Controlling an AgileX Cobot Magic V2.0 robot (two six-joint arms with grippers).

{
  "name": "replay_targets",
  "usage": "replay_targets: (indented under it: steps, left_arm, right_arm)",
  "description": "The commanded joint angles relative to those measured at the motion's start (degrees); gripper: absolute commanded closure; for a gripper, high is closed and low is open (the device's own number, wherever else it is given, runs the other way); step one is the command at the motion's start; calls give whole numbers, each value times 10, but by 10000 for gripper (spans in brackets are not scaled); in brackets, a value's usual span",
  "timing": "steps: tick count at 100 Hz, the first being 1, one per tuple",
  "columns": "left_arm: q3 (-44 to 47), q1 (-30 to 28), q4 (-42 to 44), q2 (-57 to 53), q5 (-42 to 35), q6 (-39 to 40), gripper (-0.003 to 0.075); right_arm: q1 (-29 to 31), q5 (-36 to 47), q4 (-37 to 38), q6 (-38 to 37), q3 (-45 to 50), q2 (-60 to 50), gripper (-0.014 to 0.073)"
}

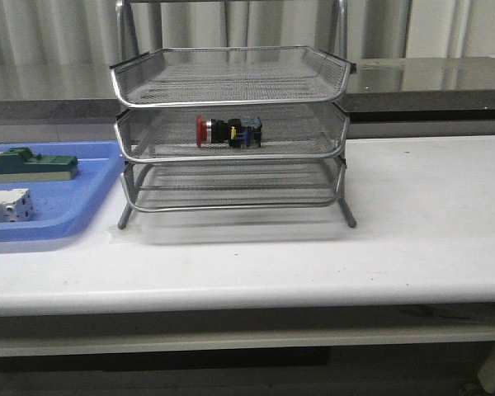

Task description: Place button on rack with both arms

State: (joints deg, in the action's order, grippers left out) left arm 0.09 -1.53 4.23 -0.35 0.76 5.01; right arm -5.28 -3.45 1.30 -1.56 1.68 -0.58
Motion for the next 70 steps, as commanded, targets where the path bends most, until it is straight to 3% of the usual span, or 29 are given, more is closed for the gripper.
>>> replay_targets:
  steps: [1,16,70]
  left_arm:
    - [22,2,0,-19,-47,9,716]
    - [26,14,27,-19,-42,54,716]
    - [26,35,27,-19,-42,55,716]
  right_arm:
    - [3,43,0,-1,-10,-11,651]
    - [3,43,0,-1,-10,-11,651]
    - [3,43,0,-1,-10,-11,651]
